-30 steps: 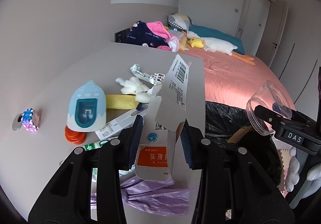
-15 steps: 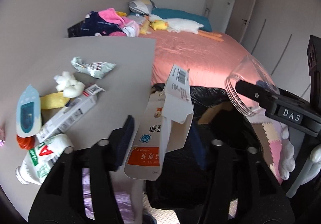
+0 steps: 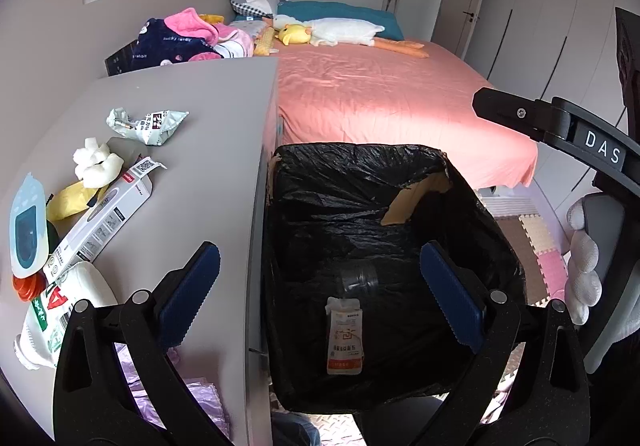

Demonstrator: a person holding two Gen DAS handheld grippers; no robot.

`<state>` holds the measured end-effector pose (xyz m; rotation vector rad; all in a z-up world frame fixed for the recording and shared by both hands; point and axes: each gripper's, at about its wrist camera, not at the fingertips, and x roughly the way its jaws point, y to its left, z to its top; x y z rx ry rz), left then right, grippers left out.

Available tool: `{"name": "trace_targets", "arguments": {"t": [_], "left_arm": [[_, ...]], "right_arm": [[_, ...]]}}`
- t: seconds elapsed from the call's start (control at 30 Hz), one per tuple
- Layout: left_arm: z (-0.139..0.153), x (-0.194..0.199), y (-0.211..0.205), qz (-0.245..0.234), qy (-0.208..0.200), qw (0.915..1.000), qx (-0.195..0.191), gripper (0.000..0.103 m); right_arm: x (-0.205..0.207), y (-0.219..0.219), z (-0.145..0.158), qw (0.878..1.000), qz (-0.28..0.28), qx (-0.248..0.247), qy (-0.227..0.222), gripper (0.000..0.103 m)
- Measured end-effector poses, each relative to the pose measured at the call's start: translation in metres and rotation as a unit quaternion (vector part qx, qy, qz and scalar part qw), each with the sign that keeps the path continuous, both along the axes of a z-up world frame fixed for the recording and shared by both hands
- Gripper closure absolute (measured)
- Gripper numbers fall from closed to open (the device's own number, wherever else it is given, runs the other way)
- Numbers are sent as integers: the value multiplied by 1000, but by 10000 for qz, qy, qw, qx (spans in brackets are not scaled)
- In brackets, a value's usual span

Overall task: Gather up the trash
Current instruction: 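Carry the carton and bowl over the black bin and release both, then grasp the white AD bottle with the left tool while the right tool grasps the purple bag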

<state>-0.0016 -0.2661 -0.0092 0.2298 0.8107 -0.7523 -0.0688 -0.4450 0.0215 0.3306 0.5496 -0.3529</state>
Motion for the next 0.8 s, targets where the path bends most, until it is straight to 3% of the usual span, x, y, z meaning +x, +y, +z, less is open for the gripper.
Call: {"name": "trace_targets", "arguments": {"t": [0.8], "left_arm": [[-6, 11, 54, 466, -19, 9987, 221, 6]], "right_arm": [[24, 45, -12, 9980, 564, -147, 261, 3]]}}
